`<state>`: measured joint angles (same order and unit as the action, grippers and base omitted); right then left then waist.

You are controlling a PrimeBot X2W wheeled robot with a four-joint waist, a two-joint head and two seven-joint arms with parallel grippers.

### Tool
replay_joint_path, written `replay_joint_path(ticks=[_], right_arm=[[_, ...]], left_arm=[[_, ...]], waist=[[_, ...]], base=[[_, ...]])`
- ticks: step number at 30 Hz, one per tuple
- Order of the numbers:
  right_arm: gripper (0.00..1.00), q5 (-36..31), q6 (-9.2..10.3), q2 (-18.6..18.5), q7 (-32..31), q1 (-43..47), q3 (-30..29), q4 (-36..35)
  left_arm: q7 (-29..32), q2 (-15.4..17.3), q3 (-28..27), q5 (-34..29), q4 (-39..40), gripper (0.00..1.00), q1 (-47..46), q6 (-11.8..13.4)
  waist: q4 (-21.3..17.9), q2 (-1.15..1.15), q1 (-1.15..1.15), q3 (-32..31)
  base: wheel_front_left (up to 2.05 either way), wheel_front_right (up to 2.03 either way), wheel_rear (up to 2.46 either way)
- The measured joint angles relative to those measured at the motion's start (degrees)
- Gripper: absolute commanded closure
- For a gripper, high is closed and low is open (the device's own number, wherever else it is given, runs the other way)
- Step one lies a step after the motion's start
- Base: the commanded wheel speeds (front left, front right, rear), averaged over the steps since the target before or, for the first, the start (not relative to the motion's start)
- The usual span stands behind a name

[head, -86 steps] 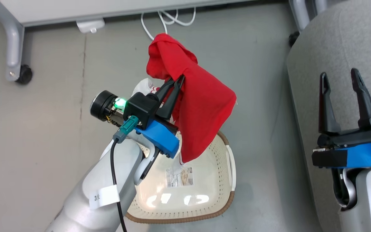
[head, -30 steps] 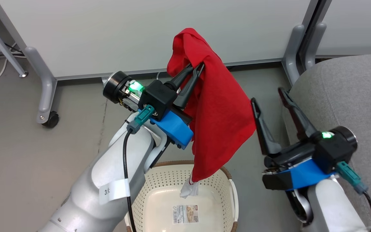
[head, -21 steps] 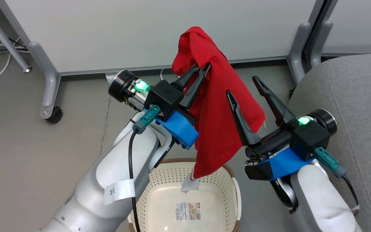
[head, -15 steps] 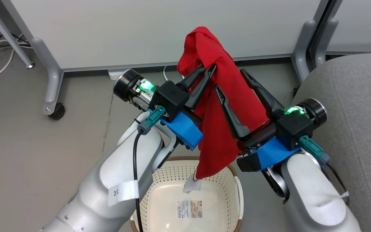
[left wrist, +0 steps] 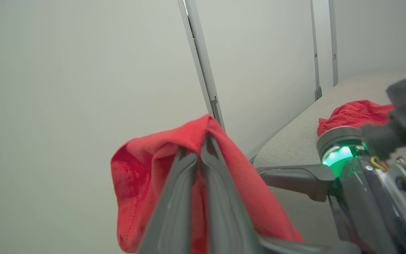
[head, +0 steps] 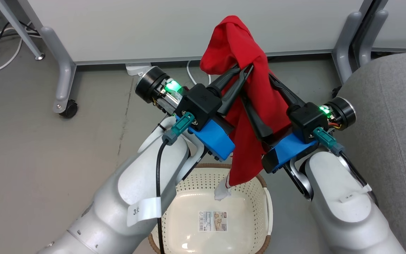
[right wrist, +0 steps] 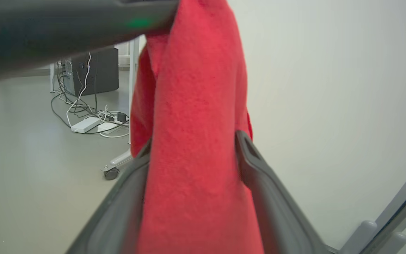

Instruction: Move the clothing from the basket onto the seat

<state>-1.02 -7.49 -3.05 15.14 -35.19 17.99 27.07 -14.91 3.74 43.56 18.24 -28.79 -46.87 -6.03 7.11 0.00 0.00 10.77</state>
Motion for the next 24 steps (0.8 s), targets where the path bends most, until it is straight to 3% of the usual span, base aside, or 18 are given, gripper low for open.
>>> replay_joint_path(ticks=[7,8,9,10,24], right_arm=[[0.00,-0.1,0.00,0.1,0.0,-2.0,-0.8,5.7],[0.14,0.4,0.00,0.1,0.0,-2.2,-0.7,6.1],[0.76,0.8,0.00,0.1,0.0,-2.3,-0.6,6.6],[1.00,1.1,0.00,0.1,0.0,-2.3,-0.4,6.9],[1.00,3.2,0.00,0.1,0.0,-2.7,0.3,7.0]], left_arm=[[-0.1,-0.3,0.6,0.0,0.5,1.00,-0.6,0.0],[-0.1,-0.3,0.6,0.0,0.6,1.00,-0.6,0.0],[-0.1,-0.3,0.6,0.0,0.6,1.00,-0.6,0.0],[-0.1,-0.3,0.6,0.0,0.6,1.00,-0.7,0.0],[-0.1,-0.3,0.4,0.0,0.8,1.00,-0.9,0.2]], waist=[[0.3,0.00,0.00,0.7],[0.3,0.00,0.00,0.8],[0.3,0.00,0.00,0.8],[0.4,0.00,0.00,0.8],[-0.1,0.00,0.00,1.2]], base=[[0.00,0.00,0.00],[0.00,0.00,0.00],[0.00,0.00,0.00],[0.00,0.00,0.00],[0.00,0.00,0.00]])
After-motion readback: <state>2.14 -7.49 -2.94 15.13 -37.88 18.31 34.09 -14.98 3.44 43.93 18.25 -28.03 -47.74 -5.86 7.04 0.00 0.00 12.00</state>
